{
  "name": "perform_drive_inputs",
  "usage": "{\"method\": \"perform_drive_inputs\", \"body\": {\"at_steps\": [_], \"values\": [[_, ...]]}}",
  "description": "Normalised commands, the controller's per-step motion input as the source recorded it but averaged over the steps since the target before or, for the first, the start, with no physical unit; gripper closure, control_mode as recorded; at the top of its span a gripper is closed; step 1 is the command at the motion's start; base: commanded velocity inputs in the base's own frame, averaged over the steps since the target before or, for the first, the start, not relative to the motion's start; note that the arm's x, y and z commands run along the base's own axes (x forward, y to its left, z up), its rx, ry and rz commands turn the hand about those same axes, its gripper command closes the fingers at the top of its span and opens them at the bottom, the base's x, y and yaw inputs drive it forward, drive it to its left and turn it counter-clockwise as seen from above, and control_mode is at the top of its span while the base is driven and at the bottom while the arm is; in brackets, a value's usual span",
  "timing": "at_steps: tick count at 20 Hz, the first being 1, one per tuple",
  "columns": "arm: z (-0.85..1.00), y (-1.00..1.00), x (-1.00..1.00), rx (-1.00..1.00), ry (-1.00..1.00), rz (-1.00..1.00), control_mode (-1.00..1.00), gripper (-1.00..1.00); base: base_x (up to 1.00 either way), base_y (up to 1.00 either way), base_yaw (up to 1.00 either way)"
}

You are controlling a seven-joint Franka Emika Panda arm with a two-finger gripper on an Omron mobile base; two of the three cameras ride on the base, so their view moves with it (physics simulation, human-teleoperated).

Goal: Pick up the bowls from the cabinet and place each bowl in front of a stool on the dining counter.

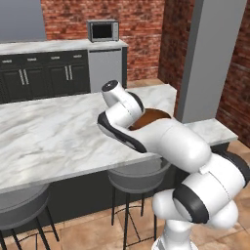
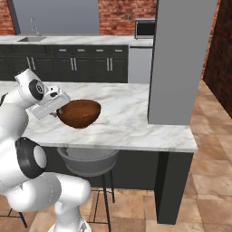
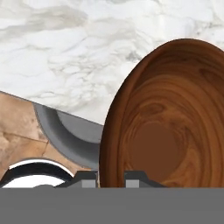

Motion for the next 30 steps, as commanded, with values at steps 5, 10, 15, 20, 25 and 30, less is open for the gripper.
{"method": "perform_drive_inputs", "body": {"at_steps": [5, 10, 15, 20, 25, 30], "values": [[-0.36, 0.00, 0.25, 0.00, -0.05, 0.00, -1.00, 1.00, 0.00, 0.00, 0.00], [-0.11, 0.00, 0.17, 0.01, -0.01, 0.00, -1.00, 1.00, 0.00, 0.00, 0.00], [-0.02, 0.00, 0.17, 0.03, 0.00, 0.00, -1.00, 1.00, 0.00, 0.00, 0.00], [-0.14, 0.00, 0.17, 0.00, 0.00, 0.00, -1.00, 1.00, 0.00, 0.00, 0.00], [-0.20, 0.00, 0.13, 0.00, 0.00, 0.00, -1.00, 1.00, 0.00, 0.00, 0.00], [-0.26, 0.00, 0.10, 0.00, 0.00, 0.00, -1.00, 1.00, 0.00, 0.00, 0.00]]}}
